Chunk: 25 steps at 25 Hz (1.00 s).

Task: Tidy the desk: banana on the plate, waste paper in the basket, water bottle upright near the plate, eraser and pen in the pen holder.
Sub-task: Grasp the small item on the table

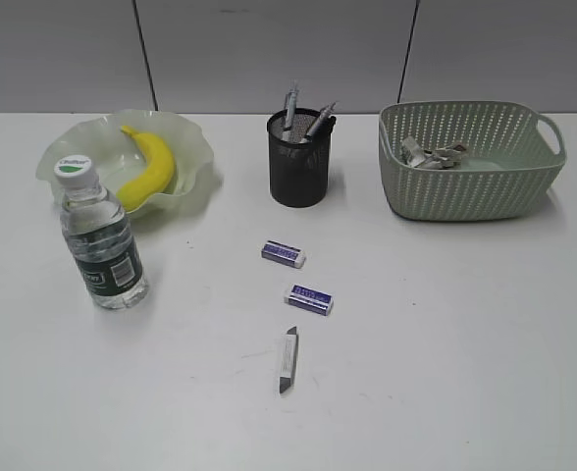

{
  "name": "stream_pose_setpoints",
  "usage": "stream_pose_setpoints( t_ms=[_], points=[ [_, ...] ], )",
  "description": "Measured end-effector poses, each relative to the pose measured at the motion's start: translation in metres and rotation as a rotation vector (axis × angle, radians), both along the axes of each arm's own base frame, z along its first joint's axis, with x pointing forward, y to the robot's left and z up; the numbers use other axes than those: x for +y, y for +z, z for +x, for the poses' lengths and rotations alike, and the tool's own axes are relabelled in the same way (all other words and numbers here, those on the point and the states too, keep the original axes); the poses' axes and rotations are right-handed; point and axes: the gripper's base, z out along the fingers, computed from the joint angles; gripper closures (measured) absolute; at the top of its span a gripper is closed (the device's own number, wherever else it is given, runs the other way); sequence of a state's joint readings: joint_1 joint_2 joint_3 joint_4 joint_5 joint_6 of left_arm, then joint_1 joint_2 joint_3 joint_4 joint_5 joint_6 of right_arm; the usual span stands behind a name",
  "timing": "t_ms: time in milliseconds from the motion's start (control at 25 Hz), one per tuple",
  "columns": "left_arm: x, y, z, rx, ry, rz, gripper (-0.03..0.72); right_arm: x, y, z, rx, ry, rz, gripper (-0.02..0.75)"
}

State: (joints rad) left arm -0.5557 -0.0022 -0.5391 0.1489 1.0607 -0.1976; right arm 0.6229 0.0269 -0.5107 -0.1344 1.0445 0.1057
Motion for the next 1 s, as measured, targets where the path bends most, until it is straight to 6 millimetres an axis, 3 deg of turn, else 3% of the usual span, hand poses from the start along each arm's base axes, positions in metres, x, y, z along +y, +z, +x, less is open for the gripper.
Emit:
stream_pose_setpoints(
  t_ms=[240,560,760,1000],
  points=[
    [-0.027,0.006,0.026,0.171,-0.062,-0.008,0.4,-0.003,0.0,-0.004,-0.029,0.002,0.018,0.497],
    [-0.095,0.011,0.108,0.356,-0.144,-0.093,0.4,-0.003,0.0,-0.004,-0.03,0.004,0.016,0.497],
    [-0.137,-0.009,0.163,0.494,-0.133,-0.08,0.4,-0.003,0.0,-0.004,-0.029,0.005,0.017,0.497],
    [-0.199,-0.032,0.199,0.567,-0.225,0.0,0.397,-0.003,0.0,-0.004,-0.03,0.006,0.016,0.497]
  ],
)
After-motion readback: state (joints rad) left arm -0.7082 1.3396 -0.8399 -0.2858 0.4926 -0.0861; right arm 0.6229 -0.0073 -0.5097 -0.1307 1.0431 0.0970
